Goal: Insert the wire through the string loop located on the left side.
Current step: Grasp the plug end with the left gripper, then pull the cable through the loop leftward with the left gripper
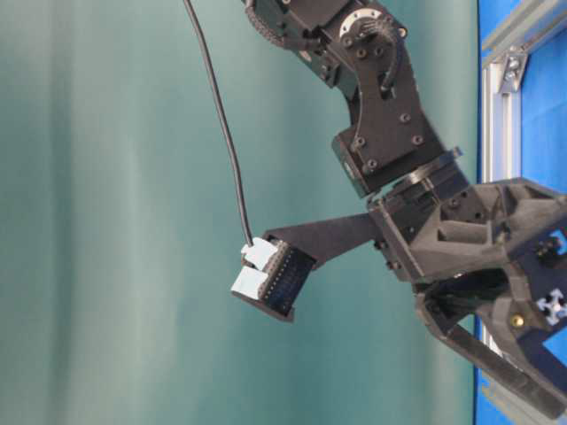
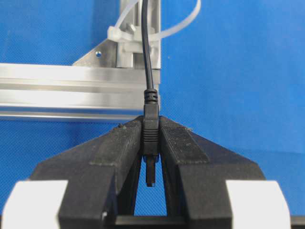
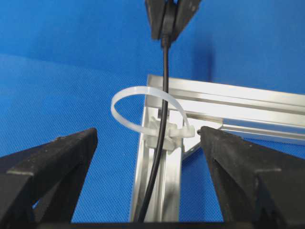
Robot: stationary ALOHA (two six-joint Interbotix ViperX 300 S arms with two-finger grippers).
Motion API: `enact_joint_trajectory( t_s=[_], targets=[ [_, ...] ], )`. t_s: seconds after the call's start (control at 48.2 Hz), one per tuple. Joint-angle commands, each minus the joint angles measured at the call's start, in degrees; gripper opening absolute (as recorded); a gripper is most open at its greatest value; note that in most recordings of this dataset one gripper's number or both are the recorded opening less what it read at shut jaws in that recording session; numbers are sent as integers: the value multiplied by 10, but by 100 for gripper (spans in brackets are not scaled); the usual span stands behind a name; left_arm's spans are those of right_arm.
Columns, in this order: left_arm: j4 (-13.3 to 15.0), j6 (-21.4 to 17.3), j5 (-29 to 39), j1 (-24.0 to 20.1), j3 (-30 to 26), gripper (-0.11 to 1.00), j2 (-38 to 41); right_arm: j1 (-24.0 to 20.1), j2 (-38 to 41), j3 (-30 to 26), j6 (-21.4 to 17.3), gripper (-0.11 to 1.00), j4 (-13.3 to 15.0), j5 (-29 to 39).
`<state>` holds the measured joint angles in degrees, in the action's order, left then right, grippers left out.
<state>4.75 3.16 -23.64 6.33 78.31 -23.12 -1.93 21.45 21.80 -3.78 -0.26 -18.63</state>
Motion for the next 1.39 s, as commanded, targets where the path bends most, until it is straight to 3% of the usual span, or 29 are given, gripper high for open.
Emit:
enact_joint_trajectory(
  t_s=[0.0,0.374,0.581,1.37],
  targets=[
    [-1,-2,15,-1,-1,8,-38,-1,-17,-4,-1,91,-1,-3],
    [-1,14,150,-1,30,8,-209,-2,-17,-4,-1,91,-2,-3],
    [-1,18,189,0,34,8,-288,-2,-17,-5,-2,91,-2,-3],
    [-4,18,178,-5,32,8,-209,-4,-16,-7,-2,91,-4,-3]
  ],
)
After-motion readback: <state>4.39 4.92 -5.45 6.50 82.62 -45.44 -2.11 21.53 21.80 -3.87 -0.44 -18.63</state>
